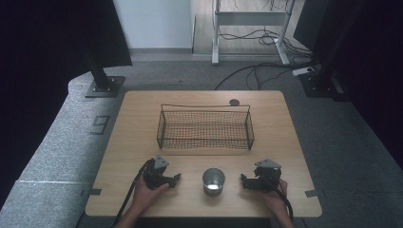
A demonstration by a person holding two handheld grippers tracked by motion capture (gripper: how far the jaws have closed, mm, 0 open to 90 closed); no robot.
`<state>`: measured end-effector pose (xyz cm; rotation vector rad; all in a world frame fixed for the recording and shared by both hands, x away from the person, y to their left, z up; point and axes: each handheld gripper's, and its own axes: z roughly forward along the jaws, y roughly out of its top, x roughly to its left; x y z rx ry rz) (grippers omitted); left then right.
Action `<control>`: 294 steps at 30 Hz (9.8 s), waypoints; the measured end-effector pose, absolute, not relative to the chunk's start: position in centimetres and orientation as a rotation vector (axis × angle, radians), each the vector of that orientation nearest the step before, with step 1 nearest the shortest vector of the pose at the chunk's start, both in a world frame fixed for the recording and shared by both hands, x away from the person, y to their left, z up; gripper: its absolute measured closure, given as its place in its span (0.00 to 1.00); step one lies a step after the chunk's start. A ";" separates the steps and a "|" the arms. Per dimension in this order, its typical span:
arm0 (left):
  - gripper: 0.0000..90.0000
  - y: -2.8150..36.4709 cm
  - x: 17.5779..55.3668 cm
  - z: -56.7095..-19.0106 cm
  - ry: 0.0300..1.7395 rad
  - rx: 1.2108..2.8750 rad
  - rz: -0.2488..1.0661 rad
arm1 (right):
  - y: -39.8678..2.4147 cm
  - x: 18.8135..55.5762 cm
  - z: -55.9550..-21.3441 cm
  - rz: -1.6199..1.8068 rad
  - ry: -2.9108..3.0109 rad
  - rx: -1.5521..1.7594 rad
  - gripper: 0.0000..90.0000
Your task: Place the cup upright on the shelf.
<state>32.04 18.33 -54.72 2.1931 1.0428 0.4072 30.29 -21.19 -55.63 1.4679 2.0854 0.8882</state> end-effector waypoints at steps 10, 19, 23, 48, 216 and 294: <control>0.16 18.3 32.0 -54.7 1.043 2.193 0.407 | -21.9 29.7 -55.1 0.909 2.071 1.453 0.06; 0.16 18.3 32.0 -54.7 1.043 2.193 0.407 | -21.9 28.6 -53.6 0.982 2.050 1.391 0.09; 0.16 18.3 32.0 -54.7 1.043 2.193 0.407 | -21.6 28.1 -53.0 1.038 2.066 1.370 0.09; 0.16 18.3 32.1 -54.7 1.042 2.193 0.406 | -18.1 25.3 -50.1 1.255 2.113 1.209 0.12; 0.16 18.2 32.1 -54.7 1.040 2.195 0.407 | -10.6 34.3 -41.0 1.388 2.100 0.988 0.21; 0.16 18.2 32.1 -54.7 1.042 2.191 0.405 | -10.1 45.9 -42.2 1.163 2.092 1.224 0.21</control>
